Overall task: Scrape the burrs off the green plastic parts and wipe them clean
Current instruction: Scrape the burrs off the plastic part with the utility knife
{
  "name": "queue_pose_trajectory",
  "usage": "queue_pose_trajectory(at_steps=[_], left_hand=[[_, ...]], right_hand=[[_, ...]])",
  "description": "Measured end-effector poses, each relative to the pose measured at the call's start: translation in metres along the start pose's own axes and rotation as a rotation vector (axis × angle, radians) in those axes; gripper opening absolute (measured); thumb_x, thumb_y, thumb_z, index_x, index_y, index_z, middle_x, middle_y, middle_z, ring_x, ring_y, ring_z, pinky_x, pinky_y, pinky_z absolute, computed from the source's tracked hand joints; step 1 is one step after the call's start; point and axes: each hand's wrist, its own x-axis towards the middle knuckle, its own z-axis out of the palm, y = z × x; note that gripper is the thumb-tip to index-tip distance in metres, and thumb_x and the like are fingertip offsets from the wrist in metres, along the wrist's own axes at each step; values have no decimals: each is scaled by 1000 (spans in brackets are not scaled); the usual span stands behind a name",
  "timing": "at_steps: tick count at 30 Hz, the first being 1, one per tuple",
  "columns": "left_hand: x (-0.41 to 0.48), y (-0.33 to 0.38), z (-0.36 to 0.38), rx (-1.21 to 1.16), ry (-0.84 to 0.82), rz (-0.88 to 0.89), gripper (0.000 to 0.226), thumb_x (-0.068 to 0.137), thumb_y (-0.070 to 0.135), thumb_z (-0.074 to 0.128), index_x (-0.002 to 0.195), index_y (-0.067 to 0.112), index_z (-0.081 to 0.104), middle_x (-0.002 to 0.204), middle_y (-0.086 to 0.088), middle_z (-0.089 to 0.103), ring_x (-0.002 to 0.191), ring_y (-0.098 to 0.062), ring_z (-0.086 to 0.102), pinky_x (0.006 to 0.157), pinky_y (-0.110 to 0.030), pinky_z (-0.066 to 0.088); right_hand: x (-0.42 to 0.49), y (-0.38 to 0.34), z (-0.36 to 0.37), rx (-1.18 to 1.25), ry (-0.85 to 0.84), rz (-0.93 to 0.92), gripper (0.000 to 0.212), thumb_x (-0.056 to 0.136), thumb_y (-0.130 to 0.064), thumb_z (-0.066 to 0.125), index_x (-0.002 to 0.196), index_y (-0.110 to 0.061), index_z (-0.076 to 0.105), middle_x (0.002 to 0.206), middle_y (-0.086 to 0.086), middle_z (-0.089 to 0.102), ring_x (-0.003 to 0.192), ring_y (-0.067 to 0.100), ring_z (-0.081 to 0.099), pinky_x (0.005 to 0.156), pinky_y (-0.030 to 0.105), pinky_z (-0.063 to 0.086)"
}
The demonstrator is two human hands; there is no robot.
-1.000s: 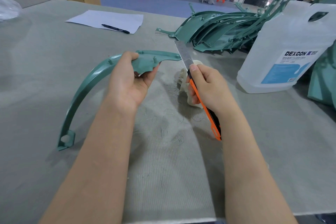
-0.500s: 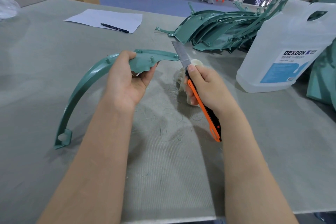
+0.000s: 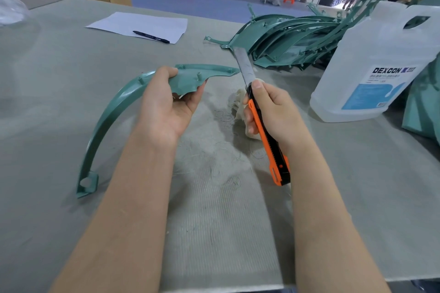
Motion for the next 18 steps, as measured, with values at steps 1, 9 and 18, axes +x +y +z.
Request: queue_pose_trajectory(at_steps=[1,9,18], left_hand=[[0,0,0,4,0,-2,9,92,6,50,98,0,53,110,-20,59,109,-37,64,48,-23,53],[2,-3,-1,17,26,64,6,92,6,51,94,2,54,103,-17,59,110,-35,63,54,-25,55],[3,-5,2,33,33,121,10,93,5,48,87,1,55,85,-14,60,81,-28,64,60,-29,59]], right_hand=[[-1,-1,0,-7,1,-2,40,105,-37,35,85,-8,54,56,1,55,44,18,49,49,29,43],[0,-4,8,-281,225,-153,35,104,-34,36,103,-18,67,73,-10,63,61,3,53,60,19,40],[-1,2,20,-516,119,-249,28,100,-33,50,116,-16,64,80,-18,44,89,13,48,72,23,30]])
